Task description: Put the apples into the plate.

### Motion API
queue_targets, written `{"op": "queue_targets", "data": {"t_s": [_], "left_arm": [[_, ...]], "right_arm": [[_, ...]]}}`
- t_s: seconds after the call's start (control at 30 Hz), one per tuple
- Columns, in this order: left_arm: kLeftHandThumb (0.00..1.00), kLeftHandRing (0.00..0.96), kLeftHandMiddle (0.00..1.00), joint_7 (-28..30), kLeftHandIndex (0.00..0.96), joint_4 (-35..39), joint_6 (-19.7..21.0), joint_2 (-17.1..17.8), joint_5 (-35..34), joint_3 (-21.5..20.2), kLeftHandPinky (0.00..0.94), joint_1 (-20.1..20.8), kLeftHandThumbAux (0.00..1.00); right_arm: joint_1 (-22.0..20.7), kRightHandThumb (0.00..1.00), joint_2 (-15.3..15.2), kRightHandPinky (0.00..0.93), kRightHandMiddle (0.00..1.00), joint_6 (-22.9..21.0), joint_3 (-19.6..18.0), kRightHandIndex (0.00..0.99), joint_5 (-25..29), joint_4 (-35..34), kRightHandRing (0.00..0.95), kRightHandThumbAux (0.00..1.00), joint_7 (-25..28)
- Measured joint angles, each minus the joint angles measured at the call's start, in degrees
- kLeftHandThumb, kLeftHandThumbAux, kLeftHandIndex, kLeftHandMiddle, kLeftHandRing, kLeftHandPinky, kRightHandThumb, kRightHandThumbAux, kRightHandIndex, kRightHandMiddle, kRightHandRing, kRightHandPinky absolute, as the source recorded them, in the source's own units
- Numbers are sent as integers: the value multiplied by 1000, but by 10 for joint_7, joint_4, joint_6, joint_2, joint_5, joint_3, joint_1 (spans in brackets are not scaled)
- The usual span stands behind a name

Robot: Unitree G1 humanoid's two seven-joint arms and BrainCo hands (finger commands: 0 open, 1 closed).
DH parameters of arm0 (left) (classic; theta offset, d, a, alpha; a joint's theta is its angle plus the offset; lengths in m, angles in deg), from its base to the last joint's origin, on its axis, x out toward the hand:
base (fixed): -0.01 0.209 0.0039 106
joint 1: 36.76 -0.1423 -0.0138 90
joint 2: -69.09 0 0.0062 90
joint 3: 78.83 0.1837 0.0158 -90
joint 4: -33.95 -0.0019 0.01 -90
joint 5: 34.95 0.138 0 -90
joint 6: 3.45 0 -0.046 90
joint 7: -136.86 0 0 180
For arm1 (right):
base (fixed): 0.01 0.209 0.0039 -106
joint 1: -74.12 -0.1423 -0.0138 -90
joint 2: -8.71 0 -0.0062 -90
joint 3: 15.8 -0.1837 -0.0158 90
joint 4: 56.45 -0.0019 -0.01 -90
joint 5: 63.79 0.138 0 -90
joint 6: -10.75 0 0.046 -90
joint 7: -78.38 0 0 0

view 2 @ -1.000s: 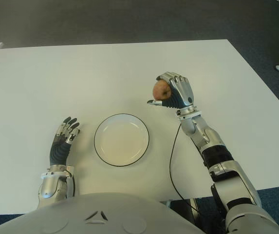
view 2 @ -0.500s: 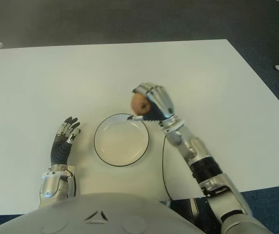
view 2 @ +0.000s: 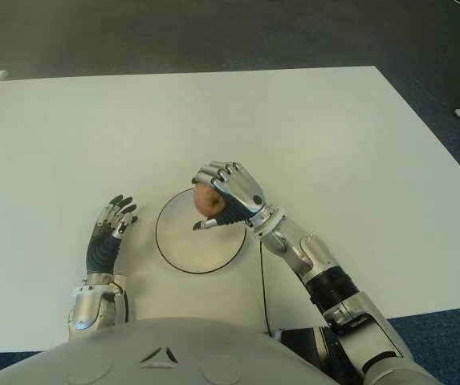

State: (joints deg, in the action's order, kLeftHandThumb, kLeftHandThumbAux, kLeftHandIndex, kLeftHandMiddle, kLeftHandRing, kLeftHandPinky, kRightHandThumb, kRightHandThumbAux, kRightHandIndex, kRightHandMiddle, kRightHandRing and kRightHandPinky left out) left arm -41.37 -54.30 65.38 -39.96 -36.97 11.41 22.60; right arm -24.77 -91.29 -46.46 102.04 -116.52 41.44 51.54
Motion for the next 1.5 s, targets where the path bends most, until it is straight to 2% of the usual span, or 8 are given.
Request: {"op": "queue_targets", "data": {"t_s": [0.17, 0.57, 0.7, 0.83, 1.13, 1.33, 1.43, 1.5], "left_arm": [[93, 215, 186, 0, 135, 3, 2, 0, 1, 7, 261, -1, 524], [66, 188, 169, 0, 126, 8, 7, -6, 4, 12, 208, -5, 533], [61, 190, 170, -2, 129, 9, 9, -9, 8, 13, 226, -4, 540], [64, 185, 168, -3, 129, 9, 9, -14, 9, 16, 207, -4, 539], [59, 169, 158, -12, 128, 16, 10, -16, 17, 19, 189, -8, 520], [58, 177, 157, -13, 131, 16, 14, -16, 20, 21, 212, -8, 520], [60, 178, 156, -13, 129, 16, 13, -16, 20, 22, 210, -8, 523], [61, 180, 158, -13, 129, 16, 13, -16, 19, 23, 214, -7, 522]], "right_arm": [[1, 720, 4, 871, 875, 14, 8, 439, 0, -3, 867, 713, 4], [1, 721, 15, 875, 869, 41, 29, 440, -2, -7, 869, 713, 18], [2, 721, 15, 879, 871, 44, 33, 440, -2, -6, 871, 712, 32], [4, 720, 14, 879, 878, 44, 33, 440, -2, -3, 873, 712, 42], [9, 721, 9, 876, 884, 42, 31, 440, -15, 9, 874, 712, 45], [9, 722, 5, 875, 885, 40, 31, 440, -17, 12, 875, 711, 49], [9, 723, 0, 875, 887, 40, 30, 440, -15, 12, 875, 711, 63], [7, 723, -8, 874, 889, 40, 26, 440, -6, 5, 876, 710, 92]]}}
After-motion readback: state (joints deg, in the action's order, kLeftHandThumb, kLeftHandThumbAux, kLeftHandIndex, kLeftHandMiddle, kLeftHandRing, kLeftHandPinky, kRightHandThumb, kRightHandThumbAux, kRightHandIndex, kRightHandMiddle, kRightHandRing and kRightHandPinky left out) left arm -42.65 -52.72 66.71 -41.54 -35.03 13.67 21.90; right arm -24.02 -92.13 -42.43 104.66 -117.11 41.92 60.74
